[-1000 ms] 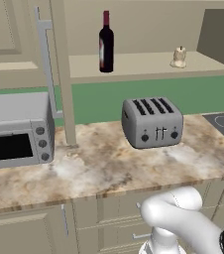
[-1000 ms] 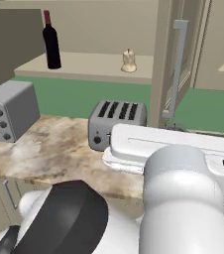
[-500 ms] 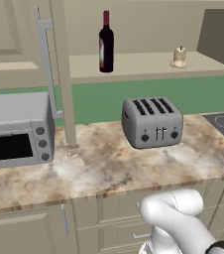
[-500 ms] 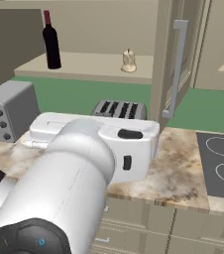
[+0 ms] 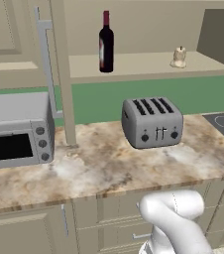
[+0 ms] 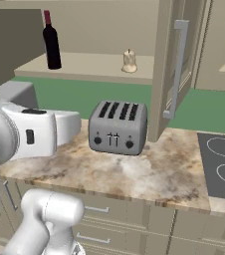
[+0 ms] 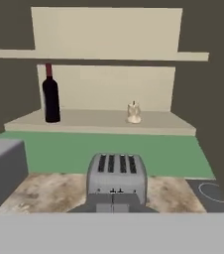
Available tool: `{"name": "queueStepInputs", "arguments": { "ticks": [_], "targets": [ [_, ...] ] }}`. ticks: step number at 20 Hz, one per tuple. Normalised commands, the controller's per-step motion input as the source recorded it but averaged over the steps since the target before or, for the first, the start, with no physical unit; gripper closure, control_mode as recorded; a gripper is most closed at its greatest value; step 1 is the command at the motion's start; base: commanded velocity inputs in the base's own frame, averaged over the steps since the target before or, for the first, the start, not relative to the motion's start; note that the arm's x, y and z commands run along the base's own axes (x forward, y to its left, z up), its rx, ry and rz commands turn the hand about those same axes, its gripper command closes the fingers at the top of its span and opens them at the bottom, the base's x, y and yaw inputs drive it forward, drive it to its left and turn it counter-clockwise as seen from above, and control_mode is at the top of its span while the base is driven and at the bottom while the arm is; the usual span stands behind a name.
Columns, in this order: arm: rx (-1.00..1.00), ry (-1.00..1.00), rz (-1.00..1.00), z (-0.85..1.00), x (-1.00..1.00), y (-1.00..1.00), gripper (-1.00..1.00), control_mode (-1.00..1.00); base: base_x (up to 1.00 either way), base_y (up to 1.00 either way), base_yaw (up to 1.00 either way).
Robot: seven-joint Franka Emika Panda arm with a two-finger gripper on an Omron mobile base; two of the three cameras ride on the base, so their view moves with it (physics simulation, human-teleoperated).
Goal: Get the candle and the wine from the cabinet and move them to the dining counter.
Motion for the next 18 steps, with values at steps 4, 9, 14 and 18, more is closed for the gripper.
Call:
{"name": "queueStepInputs", "arguments": {
  "ticks": [4, 9, 14, 18],
  "targets": [
    [0.0, 0.23, 0.0, 0.0, 0.15, 0.88, 1.0, -1.0, 0.0, 0.0, 0.0],
    [0.0, 0.25, 0.02, 0.04, 0.24, 0.62, 1.0, -1.0, 0.0, 0.0, 0.0],
    [0.0, 0.26, 0.01, 0.02, 0.29, 0.59, 1.0, -1.0, 0.0, 0.0, 0.0],
    [0.0, 0.22, 0.0, 0.01, 0.37, 0.5, 1.0, -1.0, 0.0, 0.0, 0.0]
  ]
}}
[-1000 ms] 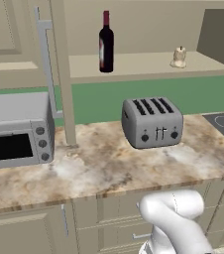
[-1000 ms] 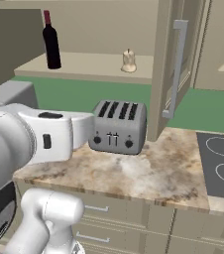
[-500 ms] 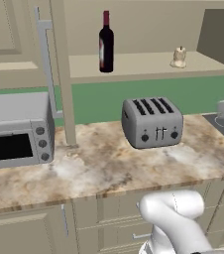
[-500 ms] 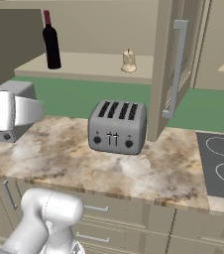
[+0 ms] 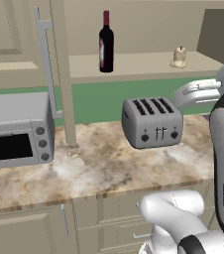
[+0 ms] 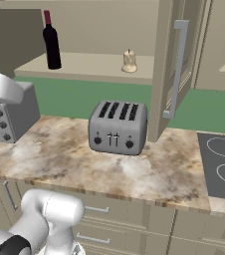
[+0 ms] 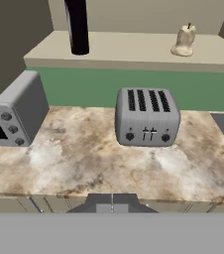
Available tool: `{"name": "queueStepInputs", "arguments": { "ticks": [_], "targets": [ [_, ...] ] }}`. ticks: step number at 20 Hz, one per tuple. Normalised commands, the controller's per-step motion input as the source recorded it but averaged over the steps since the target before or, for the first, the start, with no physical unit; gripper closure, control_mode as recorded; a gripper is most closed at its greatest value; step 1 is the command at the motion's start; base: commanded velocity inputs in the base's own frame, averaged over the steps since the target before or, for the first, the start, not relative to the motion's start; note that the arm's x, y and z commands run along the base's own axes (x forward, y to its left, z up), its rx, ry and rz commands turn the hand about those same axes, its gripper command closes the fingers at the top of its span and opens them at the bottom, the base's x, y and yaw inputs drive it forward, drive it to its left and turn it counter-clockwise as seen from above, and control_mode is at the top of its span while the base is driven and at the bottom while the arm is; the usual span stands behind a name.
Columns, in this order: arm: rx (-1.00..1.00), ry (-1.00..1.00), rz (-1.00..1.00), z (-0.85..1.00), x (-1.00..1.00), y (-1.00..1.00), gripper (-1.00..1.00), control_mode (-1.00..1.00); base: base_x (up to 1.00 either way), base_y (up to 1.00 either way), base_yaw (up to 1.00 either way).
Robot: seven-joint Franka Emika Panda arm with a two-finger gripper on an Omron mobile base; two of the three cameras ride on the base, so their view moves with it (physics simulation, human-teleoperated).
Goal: Get the candle and the wine from the cabinet and move them to the dining counter.
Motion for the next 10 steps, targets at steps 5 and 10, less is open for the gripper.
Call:
{"name": "queueStepInputs", "arguments": {
  "ticks": [5, 10],
  "targets": [
    [0.01, 0.16, 0.02, 0.0, 0.53, 0.39, -1.0, -1.0, 0.0, 0.0, 0.0],
    [0.0, 0.09, 0.02, 0.0, 0.44, 0.16, -1.0, -1.0, 0.0, 0.0, 0.0]
  ]
}}
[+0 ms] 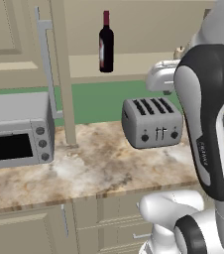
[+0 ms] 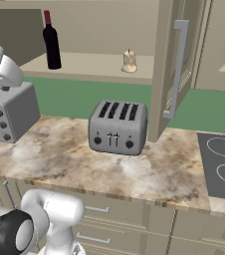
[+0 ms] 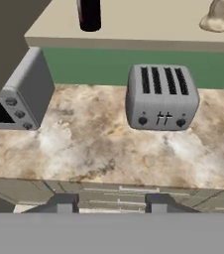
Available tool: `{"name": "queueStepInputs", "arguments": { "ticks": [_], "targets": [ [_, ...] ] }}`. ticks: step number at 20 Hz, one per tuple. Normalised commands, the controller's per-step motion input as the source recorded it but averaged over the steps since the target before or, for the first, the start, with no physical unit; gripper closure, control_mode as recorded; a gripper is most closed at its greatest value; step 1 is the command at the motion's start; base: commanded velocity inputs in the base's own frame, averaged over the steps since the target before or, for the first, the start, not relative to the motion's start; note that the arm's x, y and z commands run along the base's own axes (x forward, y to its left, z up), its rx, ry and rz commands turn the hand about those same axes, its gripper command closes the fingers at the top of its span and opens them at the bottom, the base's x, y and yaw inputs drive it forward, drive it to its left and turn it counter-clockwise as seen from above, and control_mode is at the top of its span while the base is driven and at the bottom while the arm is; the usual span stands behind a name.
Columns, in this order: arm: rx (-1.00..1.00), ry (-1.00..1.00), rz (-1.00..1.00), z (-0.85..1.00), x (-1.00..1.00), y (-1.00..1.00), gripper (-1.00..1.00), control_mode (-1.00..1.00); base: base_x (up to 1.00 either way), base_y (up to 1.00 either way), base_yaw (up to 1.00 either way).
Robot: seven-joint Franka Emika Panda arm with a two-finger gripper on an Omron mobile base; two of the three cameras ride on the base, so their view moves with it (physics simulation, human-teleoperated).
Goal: Get the candle and the wine from the cabinet and move them to the dining counter.
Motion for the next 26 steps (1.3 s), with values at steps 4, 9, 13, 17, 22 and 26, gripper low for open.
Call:
{"name": "queueStepInputs", "arguments": {
  "ticks": [4, 9, 13, 17, 22, 26],
  "targets": [
    [0.0, 0.04, 0.0, 0.0, 0.32, 0.02, -1.0, -1.0, 0.0, 0.0, 0.0],
    [0.0, 0.04, 0.01, 0.0, 0.37, 0.02, -1.0, -1.0, 0.0, 0.0, 0.0],
    [0.0, -0.01, 0.07, 0.0, 0.32, 0.04, -1.0, -1.0, 0.0, 0.0, 0.0],
    [0.0, -0.05, 0.07, 0.0, 0.27, 0.02, -1.0, -1.0, 0.0, 0.0, 0.0],
    [0.01, -0.03, 0.06, 0.0, 0.39, 0.0, -1.0, -1.0, 0.0, 0.0, 0.0],
    [0.0, -0.06, 0.02, 0.0, 0.37, 0.0, -1.0, -1.0, 0.0, 0.0, 0.0]
  ]
}}
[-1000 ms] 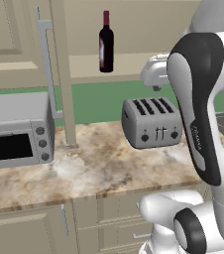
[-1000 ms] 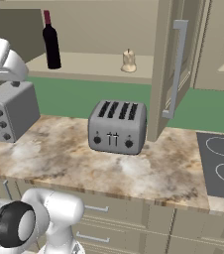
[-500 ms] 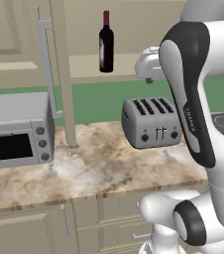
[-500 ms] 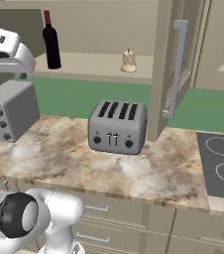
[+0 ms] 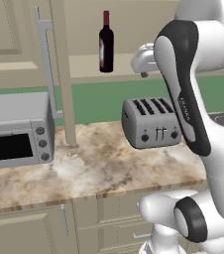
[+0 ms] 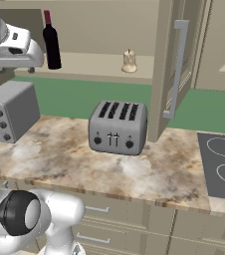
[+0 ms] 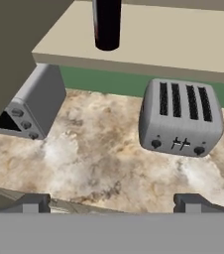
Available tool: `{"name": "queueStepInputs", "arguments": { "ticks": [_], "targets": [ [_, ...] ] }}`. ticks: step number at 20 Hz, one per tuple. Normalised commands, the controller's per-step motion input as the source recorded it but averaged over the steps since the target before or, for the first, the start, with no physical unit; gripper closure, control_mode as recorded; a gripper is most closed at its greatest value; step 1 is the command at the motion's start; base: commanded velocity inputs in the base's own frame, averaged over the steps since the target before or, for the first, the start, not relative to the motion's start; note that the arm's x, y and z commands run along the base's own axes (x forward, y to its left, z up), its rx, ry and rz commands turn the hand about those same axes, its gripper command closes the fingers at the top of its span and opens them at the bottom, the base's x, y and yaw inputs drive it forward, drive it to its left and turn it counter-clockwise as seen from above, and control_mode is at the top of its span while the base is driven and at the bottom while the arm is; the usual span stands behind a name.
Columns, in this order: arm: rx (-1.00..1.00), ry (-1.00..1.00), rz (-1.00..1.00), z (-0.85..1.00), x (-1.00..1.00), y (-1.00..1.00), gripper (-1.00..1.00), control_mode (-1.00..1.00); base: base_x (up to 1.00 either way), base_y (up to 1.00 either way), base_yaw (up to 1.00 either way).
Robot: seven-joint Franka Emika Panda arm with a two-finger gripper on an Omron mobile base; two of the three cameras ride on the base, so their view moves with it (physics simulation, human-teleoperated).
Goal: Get the candle and the wine from the cabinet and move them to the dining counter.
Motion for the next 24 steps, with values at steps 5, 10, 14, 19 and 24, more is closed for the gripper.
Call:
{"name": "queueStepInputs", "arguments": {
  "ticks": [5, 10, 14, 19, 24],
  "targets": [
    [0.0, -0.03, 0.0, 0.0, 0.4, 0.01, -1.0, -1.0, 0.0, 0.0, 0.0],
    [0.0, 0.0, 0.0, 0.0, 0.43, 0.12, -1.0, -1.0, 0.0, 0.0, 0.0],
    [0.01, 0.0, 0.0, 0.0, 0.49, 0.2, -1.0, -1.0, 0.0, 0.0, 0.0],
    [0.0, 0.0, 0.0, 0.0, 0.49, 0.27, -1.0, -1.0, 0.0, 0.0, 0.0],
    [0.01, 0.0, 0.0, 0.0, 0.46, 0.1, -1.0, -1.0, 0.0, 0.0, 0.0]
  ]
}}
